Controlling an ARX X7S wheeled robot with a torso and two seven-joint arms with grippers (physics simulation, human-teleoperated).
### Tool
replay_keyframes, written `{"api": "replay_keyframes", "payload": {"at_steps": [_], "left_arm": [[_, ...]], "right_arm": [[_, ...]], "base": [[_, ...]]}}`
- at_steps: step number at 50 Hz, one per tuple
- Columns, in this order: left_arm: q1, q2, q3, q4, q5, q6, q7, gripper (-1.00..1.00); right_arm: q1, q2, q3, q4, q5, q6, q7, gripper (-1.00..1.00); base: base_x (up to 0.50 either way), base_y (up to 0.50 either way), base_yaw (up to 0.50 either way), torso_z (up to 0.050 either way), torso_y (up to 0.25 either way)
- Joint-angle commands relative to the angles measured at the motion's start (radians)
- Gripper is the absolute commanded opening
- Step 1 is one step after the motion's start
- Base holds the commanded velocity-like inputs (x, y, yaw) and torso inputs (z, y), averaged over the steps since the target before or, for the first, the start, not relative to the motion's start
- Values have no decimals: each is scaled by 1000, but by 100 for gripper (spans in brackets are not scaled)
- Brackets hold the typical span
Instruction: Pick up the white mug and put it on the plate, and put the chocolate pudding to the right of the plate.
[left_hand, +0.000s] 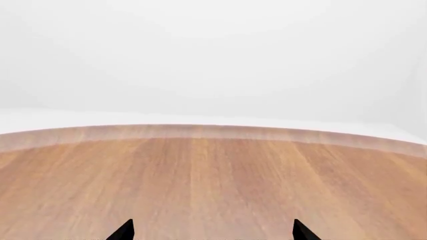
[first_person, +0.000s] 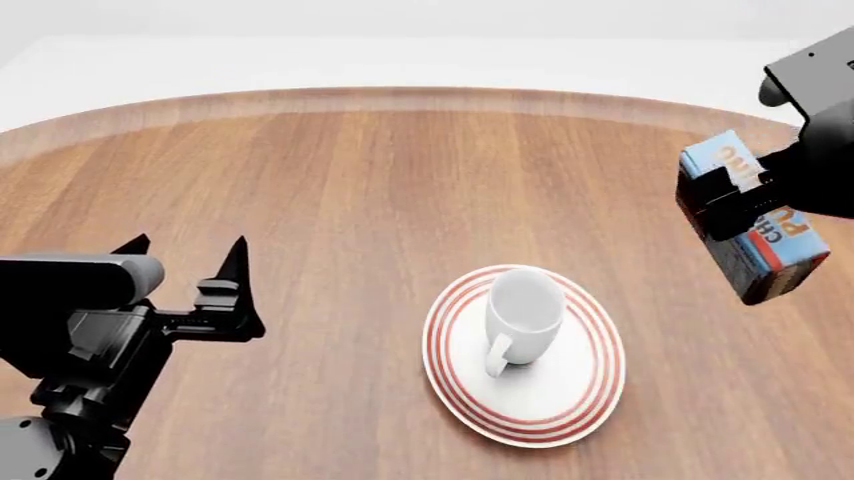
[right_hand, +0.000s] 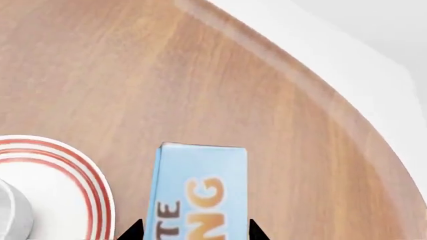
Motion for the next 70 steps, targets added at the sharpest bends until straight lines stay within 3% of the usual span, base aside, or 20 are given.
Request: {"api": "replay_keyframes", "payload": {"at_steps": [1,8,21,70], "left_arm": [[7,26,-22,3,21,-26,17,100],[6,26,-23,3,20,-29,17,100],[9,26,-25,7,21,-30,15,100],[4,39,-25,14,24,-51,8,100]], "right_arm": [[-78,22,98,-2,83,-98,-25,-100],[-144,41,167,76,180,-183,63,-100],[-210,83,151,111,211,-158,167,-100],[-454,77,154,186,226,-360,133,-100]], "base": [[0,0,0,0,0],[0,0,0,0,0],[0,0,0,0,0],[0,0,0,0,0]]}}
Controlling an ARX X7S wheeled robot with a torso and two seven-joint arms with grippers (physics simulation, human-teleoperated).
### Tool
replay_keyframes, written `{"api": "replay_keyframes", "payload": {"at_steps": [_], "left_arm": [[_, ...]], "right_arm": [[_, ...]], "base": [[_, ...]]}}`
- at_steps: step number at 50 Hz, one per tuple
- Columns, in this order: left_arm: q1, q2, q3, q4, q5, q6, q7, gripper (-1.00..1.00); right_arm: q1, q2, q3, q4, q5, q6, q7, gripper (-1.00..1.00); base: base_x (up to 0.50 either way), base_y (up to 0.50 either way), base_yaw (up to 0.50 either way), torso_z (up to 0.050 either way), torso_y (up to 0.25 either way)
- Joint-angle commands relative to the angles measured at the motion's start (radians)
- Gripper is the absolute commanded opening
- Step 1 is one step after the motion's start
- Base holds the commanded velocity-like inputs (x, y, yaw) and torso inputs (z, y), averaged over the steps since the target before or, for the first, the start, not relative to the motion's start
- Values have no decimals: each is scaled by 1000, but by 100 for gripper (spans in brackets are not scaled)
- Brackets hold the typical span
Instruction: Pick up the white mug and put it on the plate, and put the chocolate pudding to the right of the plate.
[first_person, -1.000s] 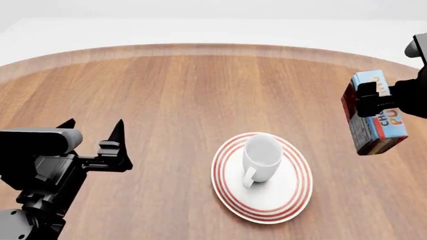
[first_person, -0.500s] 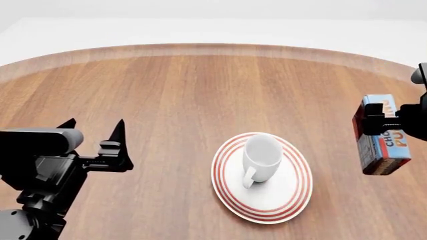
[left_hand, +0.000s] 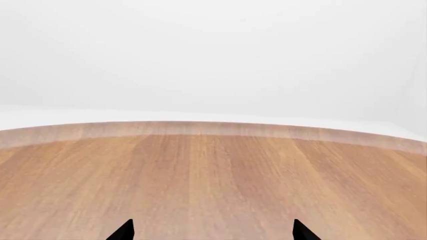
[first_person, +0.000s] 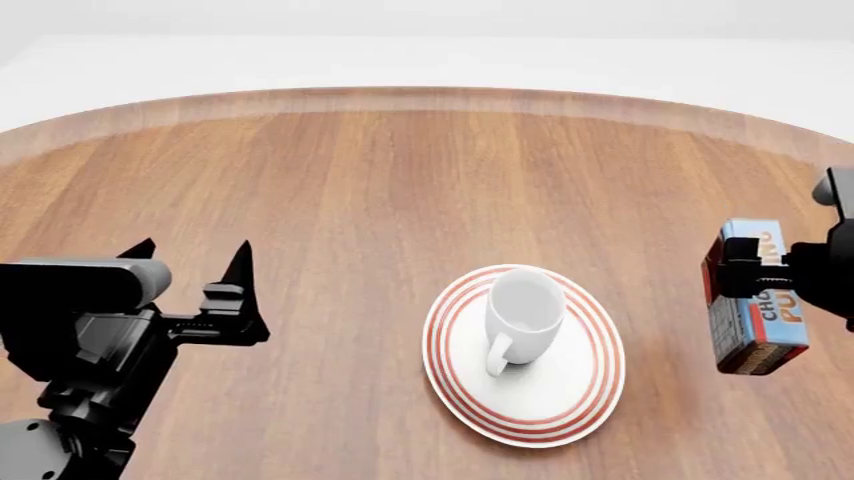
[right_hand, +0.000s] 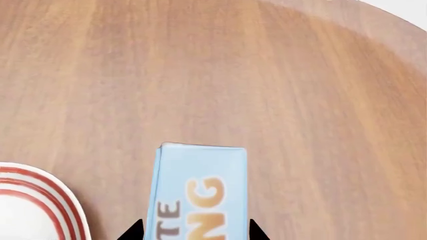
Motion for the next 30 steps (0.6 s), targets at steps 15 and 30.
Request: {"api": "replay_keyframes", "payload": {"at_steps": [15,30], "left_arm": [[-6,27,-24,13,14,-43,11,100],[-2,32,-23,11,20,-43,11,100]], "right_arm": [[-81,-40,25,41,-48,-75,-39,-100],[-129,-46,19,65,-62,-114,-43,-100]], "base": [[0,0,0,0,0],[0,0,0,0,0]]}}
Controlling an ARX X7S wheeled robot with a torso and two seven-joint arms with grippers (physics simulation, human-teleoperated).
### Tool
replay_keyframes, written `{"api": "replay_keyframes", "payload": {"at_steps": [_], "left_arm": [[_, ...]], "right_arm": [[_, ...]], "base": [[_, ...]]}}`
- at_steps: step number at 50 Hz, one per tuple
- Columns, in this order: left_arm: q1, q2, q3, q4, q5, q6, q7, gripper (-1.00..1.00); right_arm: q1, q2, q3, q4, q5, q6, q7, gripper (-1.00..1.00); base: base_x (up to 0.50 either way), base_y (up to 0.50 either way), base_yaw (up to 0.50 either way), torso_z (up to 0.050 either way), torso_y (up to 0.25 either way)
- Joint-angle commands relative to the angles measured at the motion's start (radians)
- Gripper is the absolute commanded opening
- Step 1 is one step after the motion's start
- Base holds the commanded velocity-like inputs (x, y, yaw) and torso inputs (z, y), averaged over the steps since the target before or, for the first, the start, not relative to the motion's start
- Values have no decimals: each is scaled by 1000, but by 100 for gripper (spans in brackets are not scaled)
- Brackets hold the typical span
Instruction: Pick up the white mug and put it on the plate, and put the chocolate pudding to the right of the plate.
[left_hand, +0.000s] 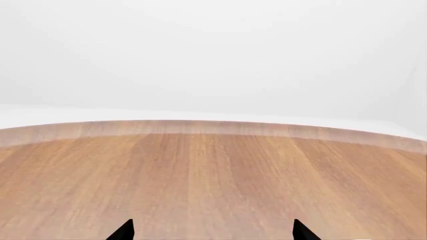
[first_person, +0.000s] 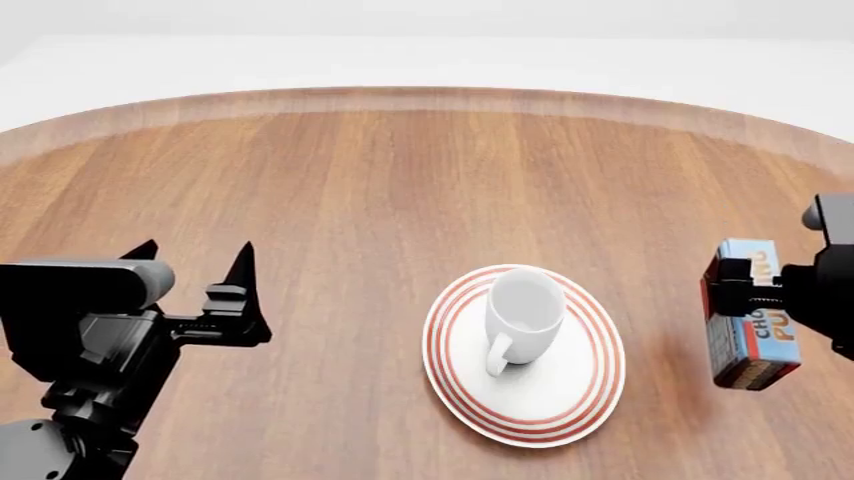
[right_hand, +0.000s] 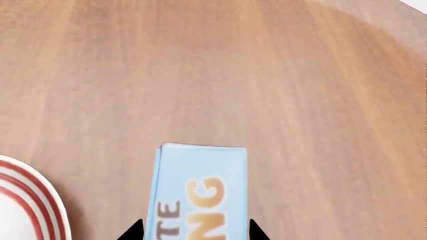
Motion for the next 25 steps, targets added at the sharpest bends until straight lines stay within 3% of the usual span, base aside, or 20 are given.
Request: {"api": "replay_keyframes", "payload": {"at_steps": [1,11,12,25], "left_arm": [[-3,24,-23,13,17,-36,12,100],[-7,27,-23,11,14,-42,12,100],[-6,27,-24,11,13,-42,13,100],[-5,33,-22,8,17,-44,13,100]], "right_arm": [[-32,-21,20,9,-49,-22,-29,-100],[-61,-38,20,45,-49,-46,-47,-100],[-64,-38,20,46,-50,-47,-47,100],[-96,-43,23,67,-47,-70,-46,100]], "base": [[0,0,0,0,0],[0,0,0,0,0],[0,0,0,0,0],[0,0,0,0,0]]}}
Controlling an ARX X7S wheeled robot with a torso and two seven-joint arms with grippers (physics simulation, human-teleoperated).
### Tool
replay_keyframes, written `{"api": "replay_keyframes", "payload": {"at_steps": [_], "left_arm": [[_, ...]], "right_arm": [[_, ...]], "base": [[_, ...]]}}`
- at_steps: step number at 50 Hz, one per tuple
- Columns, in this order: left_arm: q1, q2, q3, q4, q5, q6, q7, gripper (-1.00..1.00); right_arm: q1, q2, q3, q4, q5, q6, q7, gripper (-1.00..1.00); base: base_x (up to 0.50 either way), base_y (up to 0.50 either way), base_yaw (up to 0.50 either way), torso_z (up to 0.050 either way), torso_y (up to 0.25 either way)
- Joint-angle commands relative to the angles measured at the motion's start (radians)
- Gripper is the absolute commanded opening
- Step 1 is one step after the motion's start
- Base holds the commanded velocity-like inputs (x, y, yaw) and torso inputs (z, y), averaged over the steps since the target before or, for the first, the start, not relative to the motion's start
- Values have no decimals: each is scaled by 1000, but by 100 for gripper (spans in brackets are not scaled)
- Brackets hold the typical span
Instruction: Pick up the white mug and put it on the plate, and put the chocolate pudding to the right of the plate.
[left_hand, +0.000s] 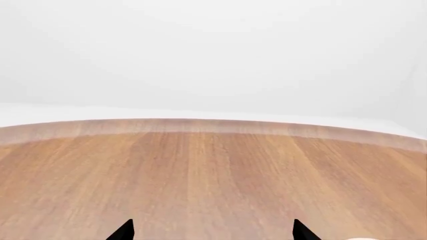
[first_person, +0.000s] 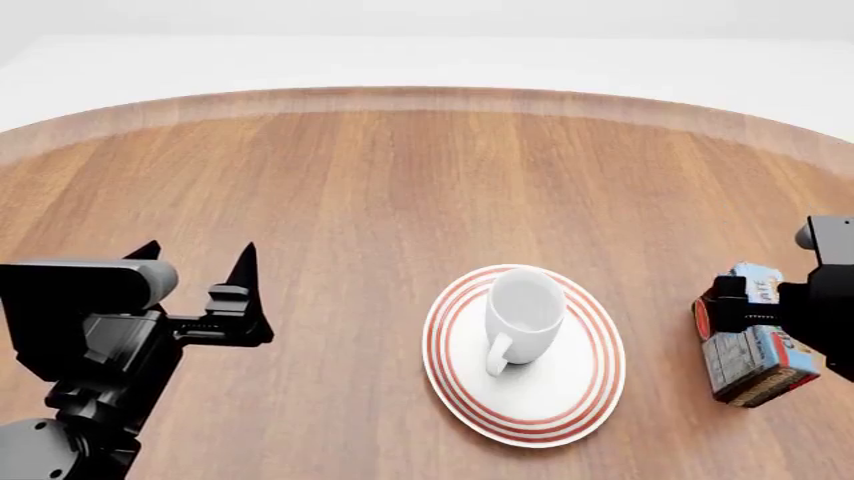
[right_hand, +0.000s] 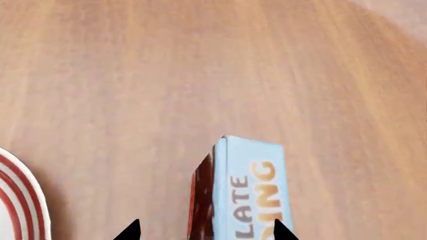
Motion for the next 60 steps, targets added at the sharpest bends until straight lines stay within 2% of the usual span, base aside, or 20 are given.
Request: {"api": "replay_keyframes", "payload": {"at_steps": [1,12,31,41,53,56,60], "left_arm": [[-2,24,-22,14,17,-37,11,100],[3,24,-24,13,17,-33,13,100],[13,13,-31,17,16,-23,12,100],[12,17,-31,16,20,-25,14,100],[13,14,-34,26,21,-25,10,100],[13,15,-34,26,22,-24,11,100],[12,8,-38,35,20,-26,6,100]], "right_arm": [[-30,-22,25,17,-22,-18,-15,100],[-19,-16,19,4,-38,-9,-14,100],[374,138,33,-393,-231,186,40,100],[465,218,52,-614,-277,240,86,100],[537,382,132,-936,-258,204,218,100],[563,459,165,-1074,-234,175,270,100],[564,509,178,-1145,-214,129,296,100]], "base": [[0,0,0,0,0],[0,0,0,0,0],[0,0,0,0,1],[0,0,0,0,0],[0,0,0,0,0],[0,0,0,0,0],[0,0,0,0,0]]}}
